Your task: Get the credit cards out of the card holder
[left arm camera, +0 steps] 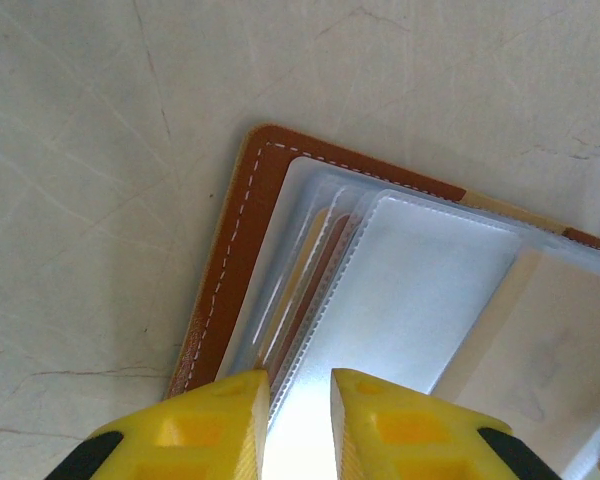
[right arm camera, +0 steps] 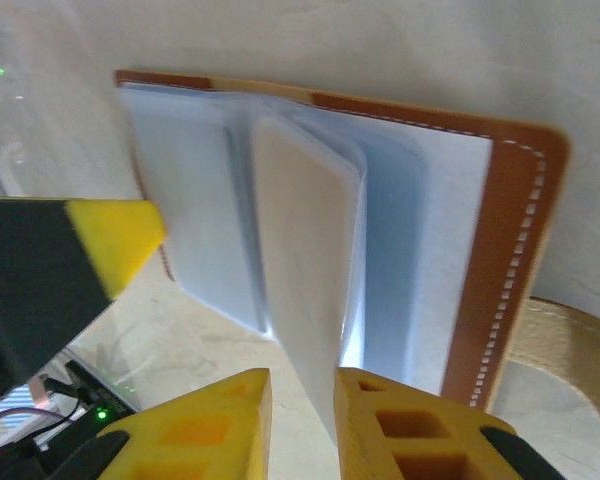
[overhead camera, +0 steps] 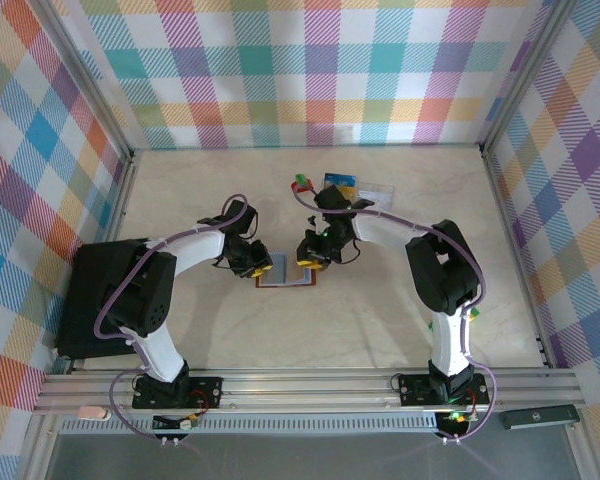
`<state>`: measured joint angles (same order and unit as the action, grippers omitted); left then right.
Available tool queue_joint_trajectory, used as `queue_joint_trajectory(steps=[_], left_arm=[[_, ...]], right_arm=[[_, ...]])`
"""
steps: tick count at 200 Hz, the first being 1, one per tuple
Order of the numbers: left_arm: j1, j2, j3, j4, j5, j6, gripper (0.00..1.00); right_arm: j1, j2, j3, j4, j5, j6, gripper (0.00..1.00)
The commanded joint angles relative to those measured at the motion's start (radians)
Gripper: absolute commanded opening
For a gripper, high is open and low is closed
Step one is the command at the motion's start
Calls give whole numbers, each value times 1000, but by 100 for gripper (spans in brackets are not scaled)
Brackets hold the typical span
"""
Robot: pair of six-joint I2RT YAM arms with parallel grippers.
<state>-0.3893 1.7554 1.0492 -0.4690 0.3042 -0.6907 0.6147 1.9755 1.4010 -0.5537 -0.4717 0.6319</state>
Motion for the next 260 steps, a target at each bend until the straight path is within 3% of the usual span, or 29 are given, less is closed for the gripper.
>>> queue_joint_trajectory(steps=[1, 75, 120, 147, 260], left_arm=[[3, 26, -23, -28, -2, 12, 24], [3, 7, -23, -28, 3, 11, 24], [3, -21, -8, -46, 1, 11, 24], [3, -49, 4, -61, 1, 16, 25], [3, 10, -26, -47, -10, 20, 25]], right_arm=[[3, -46, 7, 56, -69, 17, 24], [14, 7, 28, 116, -111, 19, 27], [14, 13, 19, 29, 107, -14, 30], [14, 27, 32, -22, 175, -37, 35], [15, 88, 34, 14, 91, -42, 37]])
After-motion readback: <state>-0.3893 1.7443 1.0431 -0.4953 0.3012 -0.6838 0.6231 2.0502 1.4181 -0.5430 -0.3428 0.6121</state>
